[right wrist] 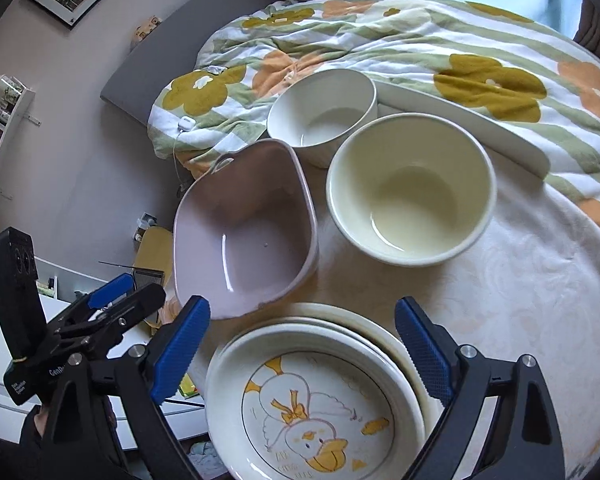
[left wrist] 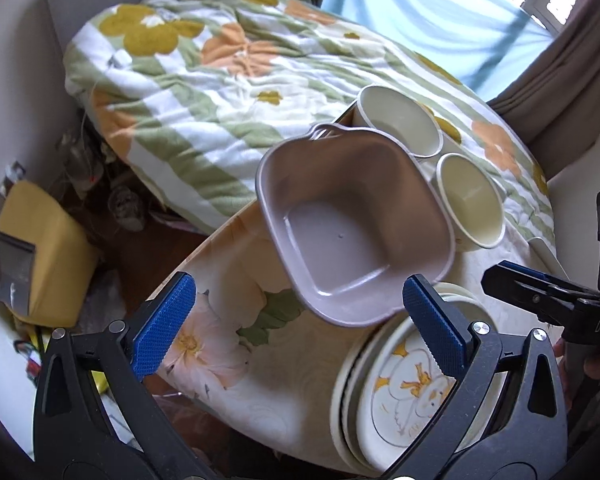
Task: Organize plates and bowls
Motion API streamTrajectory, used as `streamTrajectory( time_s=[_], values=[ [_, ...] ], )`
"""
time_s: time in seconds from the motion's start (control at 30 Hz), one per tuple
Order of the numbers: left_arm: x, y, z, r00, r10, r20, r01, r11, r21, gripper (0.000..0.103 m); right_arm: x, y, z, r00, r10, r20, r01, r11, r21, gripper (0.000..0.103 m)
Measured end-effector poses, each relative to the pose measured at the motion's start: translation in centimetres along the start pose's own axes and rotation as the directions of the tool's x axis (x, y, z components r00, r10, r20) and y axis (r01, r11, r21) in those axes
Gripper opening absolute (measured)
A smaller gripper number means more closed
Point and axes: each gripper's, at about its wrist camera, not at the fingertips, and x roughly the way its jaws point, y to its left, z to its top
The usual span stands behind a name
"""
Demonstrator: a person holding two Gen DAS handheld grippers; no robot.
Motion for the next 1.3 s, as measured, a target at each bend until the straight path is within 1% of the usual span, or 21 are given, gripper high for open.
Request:
streamTrajectory(
  time_s=[0.03, 0.07, 0.1, 0.17, 0.27, 0.3, 0.33, 0.37, 0.4, 0.43, 0.47, 0.53, 0.57, 0.6, 0.63, 0.67, 0.7, 0.87, 1.03, 1.17, 1.3],
  values=[
    [0.9, 0.4, 0.2, 1.0, -0.011, -0.015, 0.011, 1.0, -0.014, 0.099, 0.8, 0.0, 0.3, 1.0, 0.004, -0.008, -0.003, 1.0, 0.014, 0.08],
    [1.6, 0.6, 0.4, 0.999, -0.024, -0.03, 0.024, 0.999, -0.025, 0.093, 1.6, -0.1, 0.7, 1.0, 0.004, -0.019, -0.004, 1.0, 0.024, 0.072],
    [2.4, 0.8, 0.6, 0.998, -0.034, -0.047, 0.033, 0.999, -0.032, 0.089, 2.3, -0.1, 1.0, 1.0, 0.003, -0.028, -0.002, 1.0, 0.032, 0.069],
    [3.6, 0.8, 1.1, 0.996, -0.05, -0.07, 0.048, 0.998, -0.038, 0.074, 3.6, 0.0, 1.5, 0.999, 0.007, -0.044, -0.006, 0.999, 0.036, 0.059],
    [5.1, 0.7, 1.8, 0.994, -0.062, -0.088, 0.059, 0.998, -0.031, 0.066, 4.9, 0.0, 2.2, 0.999, 0.011, -0.05, -0.008, 0.999, 0.053, 0.051],
    [5.7, 0.6, 2.1, 0.993, -0.07, -0.098, 0.068, 0.997, -0.027, 0.063, 5.2, 0.0, 2.4, 0.999, 0.01, -0.048, -0.007, 0.998, 0.06, 0.05],
    [6.0, 0.5, 2.3, 0.992, -0.072, -0.105, 0.07, 0.997, -0.023, 0.054, 5.5, -0.1, 2.5, 0.999, 0.009, -0.045, -0.006, 0.998, 0.064, 0.047],
    [6.4, 0.5, 2.5, 0.991, -0.07, -0.111, 0.069, 0.997, -0.018, 0.05, 5.6, -0.1, 2.6, 0.999, 0.006, -0.041, -0.003, 0.998, 0.067, 0.044],
    [6.6, 0.6, 2.7, 0.991, -0.071, -0.114, 0.069, 0.997, -0.017, 0.05, 5.6, -0.2, 2.6, 0.999, 0.002, -0.037, 0.0, 0.998, 0.071, 0.042],
    [6.9, 0.7, 2.9, 0.99, -0.073, -0.12, 0.072, 0.997, -0.019, 0.049, 5.7, -0.2, 2.7, 0.999, -0.001, -0.033, 0.004, 0.997, 0.076, 0.037],
    [7.1, 0.9, 3.1, 0.99, -0.073, -0.123, 0.071, 0.997, -0.022, 0.042, 5.9, -0.3, 2.9, 1.0, -0.004, -0.028, 0.006, 0.997, 0.08, 0.035],
    [7.4, 1.2, 3.3, 0.989, -0.071, -0.133, 0.069, 0.997, -0.023, 0.034, 6.1, -0.3, 3.0, 1.0, -0.014, -0.019, 0.015, 0.996, 0.089, 0.033],
    [7.5, 1.3, 3.4, 0.988, -0.072, -0.135, 0.069, 0.997, -0.022, 0.029, 6.2, -0.3, 3.0, 1.0, -0.017, -0.017, 0.018, 0.995, 0.094, 0.028],
    [7.6, 1.3, 3.4, 0.988, -0.071, -0.138, 0.069, 0.997, -0.016, 0.025, 6.3, -0.3, 2.9, 1.0, -0.025, -0.014, 0.027, 0.995, 0.099, 0.025],
    [7.7, 1.3, 3.4, 0.988, -0.064, -0.141, 0.064, 0.998, -0.009, 0.021, 6.3, -0.4, 2.9, 0.999, -0.04, -0.012, 0.041, 0.994, 0.102, 0.021],
    [7.8, 1.3, 3.4, 0.988, -0.059, -0.141, 0.06, 0.998, -0.003, 0.02, 6.3, -0.4, 2.7, 0.998, -0.055, -0.009, 0.055, 0.993, 0.102, 0.016],
    [7.8, 1.3, 3.4, 0.988, -0.059, -0.141, 0.06, 0.998, 0.003, 0.02, 6.3, -0.4, 2.7, 0.998, -0.067, -0.007, 0.068, 0.993, 0.101, 0.015],
    [7.4, 1.2, 3.5, 0.99, -0.055, -0.13, 0.059, 0.998, 0.031, 0.02, 6.1, -0.2, 2.8, 0.997, -0.08, 0.001, 0.08, 0.992, 0.097, 0.014],
    [6.0, 1.1, 4.0, 0.993, -0.055, -0.1, 0.062, 0.996, 0.066, 0.02, 5.4, 0.4, 2.4, 0.996, -0.076, 0.035, 0.073, 0.993, 0.093, 0.012],
    [3.3, 0.2, 4.3, 0.998, -0.04, -0.05, 0.045, 0.993, 0.107, 0.02, 3.5, 1.2, 1.7, 0.994, -0.063, 0.086, 0.056, 0.995, 0.08, 0.012],
    [-0.7, -2.0, 4.2, 0.999, -0.043, 0.015, 0.041, 0.988, 0.148, 0.02, 0.0, 1.9, 0.5, 0.987, -0.047, 0.152, 0.037, 0.997, 0.066, 0.012]
  ],
)
